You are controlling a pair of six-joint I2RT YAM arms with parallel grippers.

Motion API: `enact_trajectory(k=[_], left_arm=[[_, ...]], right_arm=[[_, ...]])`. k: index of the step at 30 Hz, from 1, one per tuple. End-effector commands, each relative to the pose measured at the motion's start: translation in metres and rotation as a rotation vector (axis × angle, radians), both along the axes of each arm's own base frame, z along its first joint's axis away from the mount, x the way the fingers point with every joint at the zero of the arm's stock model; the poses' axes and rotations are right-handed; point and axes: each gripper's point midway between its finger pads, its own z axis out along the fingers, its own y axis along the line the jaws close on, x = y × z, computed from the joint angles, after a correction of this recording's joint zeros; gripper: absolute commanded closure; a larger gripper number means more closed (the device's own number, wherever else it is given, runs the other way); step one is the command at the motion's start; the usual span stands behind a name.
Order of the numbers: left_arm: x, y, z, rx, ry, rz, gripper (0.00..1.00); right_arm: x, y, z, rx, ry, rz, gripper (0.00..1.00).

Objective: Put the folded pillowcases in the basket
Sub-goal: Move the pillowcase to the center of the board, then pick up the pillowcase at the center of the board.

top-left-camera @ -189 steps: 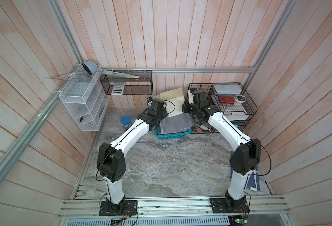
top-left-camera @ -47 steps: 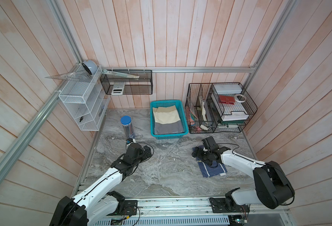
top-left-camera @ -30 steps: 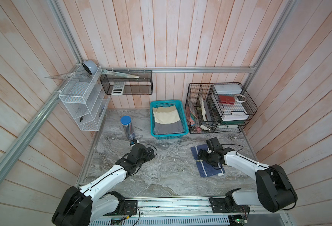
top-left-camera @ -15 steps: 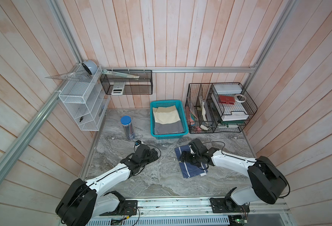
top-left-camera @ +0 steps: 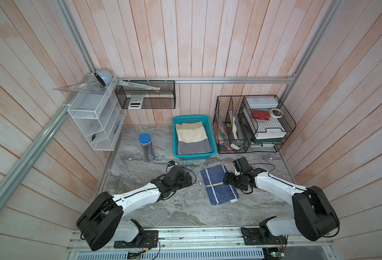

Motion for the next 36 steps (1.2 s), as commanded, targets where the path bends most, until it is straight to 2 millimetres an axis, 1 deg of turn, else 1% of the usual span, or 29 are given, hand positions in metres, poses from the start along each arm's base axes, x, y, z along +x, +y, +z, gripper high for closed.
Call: enact_trajectory(k=[1, 4, 8, 10, 12, 16, 20, 23, 26, 30, 33, 36], left_arm=[[0.009, -0.01, 0.006, -0.014, -0.025, 0.008, 0.05], [0.009, -0.008, 0.001, 0.01, -0.012, 0.018, 0.05], [0.011, 0.009, -0.005, 0.085, 0.008, 0.064, 0.06], [0.012, 0.017, -0.007, 0.096, 0.02, 0.083, 0.08], [0.014, 0.024, -0.009, 0.104, 0.035, 0.105, 0.09], [0.014, 0.027, -0.017, 0.144, 0.072, 0.097, 0.14], [0.014, 0.012, -0.02, 0.125, 0.091, 0.064, 0.21], [0.015, -0.006, -0.017, 0.115, 0.081, 0.031, 0.23], [0.016, -0.022, -0.018, 0.105, 0.087, 0.009, 0.24], [0.015, -0.037, -0.027, 0.098, 0.111, -0.013, 0.25], [0.015, -0.045, -0.034, 0.089, 0.132, -0.024, 0.27], [0.016, -0.049, -0.042, 0.099, 0.15, -0.025, 0.3]], right_arm=[[-0.008, 0.018, -0.009, 0.033, 0.026, 0.056, 0.12], [-0.011, 0.039, -0.012, 0.035, 0.033, 0.11, 0.13], [-0.017, 0.07, -0.012, 0.034, 0.039, 0.187, 0.14], [-0.019, 0.08, -0.01, 0.03, 0.04, 0.214, 0.14], [-0.017, 0.082, -0.006, 0.021, 0.03, 0.223, 0.14], [-0.007, 0.066, 0.006, -0.028, -0.011, 0.204, 0.14], [0.004, 0.046, 0.008, 0.026, -0.017, 0.142, 0.15], [0.009, 0.041, 0.006, 0.082, -0.012, 0.11, 0.17], [0.011, 0.045, 0.005, 0.105, -0.012, 0.116, 0.19], [0.013, 0.055, 0.002, 0.151, -0.009, 0.134, 0.2], [0.014, 0.06, -0.003, 0.176, -0.007, 0.148, 0.22], [0.014, 0.061, -0.009, 0.167, 0.008, 0.158, 0.25]])
